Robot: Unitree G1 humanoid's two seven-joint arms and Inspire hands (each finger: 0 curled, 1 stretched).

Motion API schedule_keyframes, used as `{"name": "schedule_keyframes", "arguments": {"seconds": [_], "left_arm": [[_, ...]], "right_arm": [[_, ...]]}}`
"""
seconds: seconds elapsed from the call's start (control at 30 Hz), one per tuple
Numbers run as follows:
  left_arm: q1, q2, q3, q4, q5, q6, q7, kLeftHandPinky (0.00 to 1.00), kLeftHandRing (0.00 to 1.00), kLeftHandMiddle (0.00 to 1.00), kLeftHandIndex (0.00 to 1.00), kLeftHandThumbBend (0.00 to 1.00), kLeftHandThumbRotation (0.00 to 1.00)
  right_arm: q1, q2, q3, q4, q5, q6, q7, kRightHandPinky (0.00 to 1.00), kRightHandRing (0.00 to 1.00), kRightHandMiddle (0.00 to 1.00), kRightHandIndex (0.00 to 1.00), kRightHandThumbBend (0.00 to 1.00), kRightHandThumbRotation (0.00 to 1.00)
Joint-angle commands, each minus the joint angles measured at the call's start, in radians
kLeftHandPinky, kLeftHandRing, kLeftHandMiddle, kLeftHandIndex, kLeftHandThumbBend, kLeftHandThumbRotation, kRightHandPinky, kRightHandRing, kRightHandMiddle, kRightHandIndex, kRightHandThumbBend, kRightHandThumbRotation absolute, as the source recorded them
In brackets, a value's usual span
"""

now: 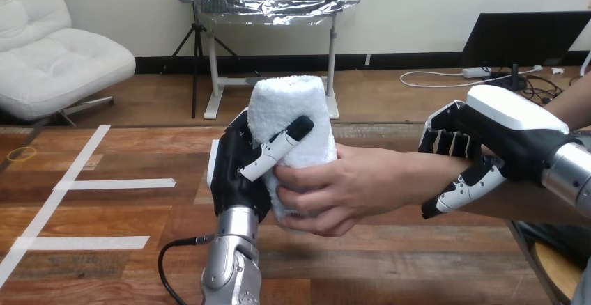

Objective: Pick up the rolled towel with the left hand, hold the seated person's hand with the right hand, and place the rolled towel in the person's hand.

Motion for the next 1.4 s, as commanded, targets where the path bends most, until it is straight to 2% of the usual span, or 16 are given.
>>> {"name": "schedule_keyframes", "arguments": {"seconds": [0.0,0.1,0.3,0.53,0.57,0.6,0.63,0.73,0.8,0.83,0.87,1.03,1.13,1.17,1.3,1.37], "left_arm": [[-0.255,-0.320,-0.023,-0.050,-0.023,-0.035,-0.033,0.30,0.34,0.40,0.42,0.80,0.00],[-0.253,-0.320,-0.023,-0.058,-0.035,-0.029,-0.049,0.30,0.35,0.40,0.42,0.80,0.00],[-0.244,-0.315,-0.031,-0.074,-0.038,-0.027,-0.047,0.30,0.35,0.40,0.42,0.81,0.00],[-0.225,-0.280,-0.064,-0.089,-0.003,-0.023,-0.043,0.32,0.36,0.42,0.44,0.79,0.00],[-0.221,-0.273,-0.071,-0.090,0.005,-0.022,-0.045,0.35,0.40,0.46,0.48,0.78,0.08],[-0.218,-0.267,-0.076,-0.092,0.011,-0.021,-0.046,0.36,0.42,0.48,0.50,0.77,0.11],[-0.210,-0.250,-0.094,-0.098,0.040,-0.018,-0.029,0.37,0.43,0.49,0.51,0.77,0.13],[-0.192,-0.220,-0.123,-0.114,0.091,-0.015,0.004,0.44,0.50,0.56,0.58,0.77,0.30],[-0.182,-0.210,-0.131,-0.125,0.106,-0.014,0.014,0.53,0.59,0.64,0.65,0.77,0.47],[-0.175,-0.204,-0.133,-0.134,0.111,-0.014,0.020,0.53,0.59,0.64,0.65,0.77,0.47],[-0.170,-0.201,-0.134,-0.140,0.114,-0.014,0.023,0.60,0.65,0.68,0.69,0.77,0.56],[-0.141,-0.186,-0.137,-0.176,0.118,-0.014,0.022,0.71,0.74,0.75,0.76,0.74,0.72],[-0.124,-0.175,-0.138,-0.197,0.115,-0.016,0.011,0.77,0.79,0.80,0.80,0.67,0.83],[-0.118,-0.171,-0.138,-0.202,0.116,-0.017,0.010,0.82,0.83,0.82,0.82,0.65,0.89],[-0.101,-0.151,-0.140,-0.221,0.128,-0.022,0.024,0.90,0.87,0.85,0.83,0.64,0.95],[-0.092,-0.140,-0.139,-0.231,0.144,-0.024,0.047,0.93,0.88,0.85,0.83,0.65,0.97]], "right_arm": [[-0.063,0.055,0.019,0.030,0.020,0.031,0.001,0.34,0.39,0.44,0.48,0.92,0.17],[-0.064,0.056,0.020,0.029,0.019,0.041,0.005,0.34,0.39,0.44,0.48,0.92,0.17],[-0.060,0.054,0.020,0.025,0.020,0.040,0.007,0.34,0.39,0.44,0.48,0.91,0.17],[-0.053,0.040,0.021,0.021,0.019,0.036,0.020,0.36,0.42,0.47,0.50,0.92,0.19],[-0.052,0.036,0.023,0.018,0.014,0.037,0.022,0.38,0.44,0.49,0.52,0.93,0.23],[-0.051,0.034,0.024,0.016,0.011,0.039,0.024,0.38,0.45,0.50,0.53,0.93,0.24],[-0.048,0.030,0.023,0.015,0.010,0.033,0.024,0.39,0.45,0.50,0.53,0.93,0.25],[-0.042,0.022,0.022,0.009,0.010,0.026,0.030,0.41,0.49,0.54,0.57,0.95,0.31],[-0.039,0.017,0.022,0.003,0.010,0.029,0.038,0.44,0.55,0.60,0.62,0.98,0.39],[-0.036,0.013,0.021,-0.001,0.010,0.032,0.044,0.44,0.55,0.60,0.62,0.98,0.39],[-0.034,0.012,0.021,-0.004,0.010,0.034,0.047,0.46,0.59,0.64,0.66,0.99,0.45],[-0.024,0.006,0.012,-0.013,0.024,0.036,0.068,0.51,0.67,0.71,0.72,1.00,0.54],[-0.014,0.005,0.004,-0.019,0.029,0.029,0.069,0.54,0.71,0.74,0.76,1.00,0.59],[-0.011,0.004,0.002,-0.021,0.031,0.027,0.070,0.55,0.73,0.76,0.77,1.00,0.62],[0.003,0.002,-0.008,-0.029,0.040,0.019,0.072,0.57,0.75,0.78,0.80,1.00,0.67],[0.009,-0.002,-0.013,-0.033,0.045,0.018,0.076,0.58,0.76,0.79,0.81,1.00,0.69]]}}
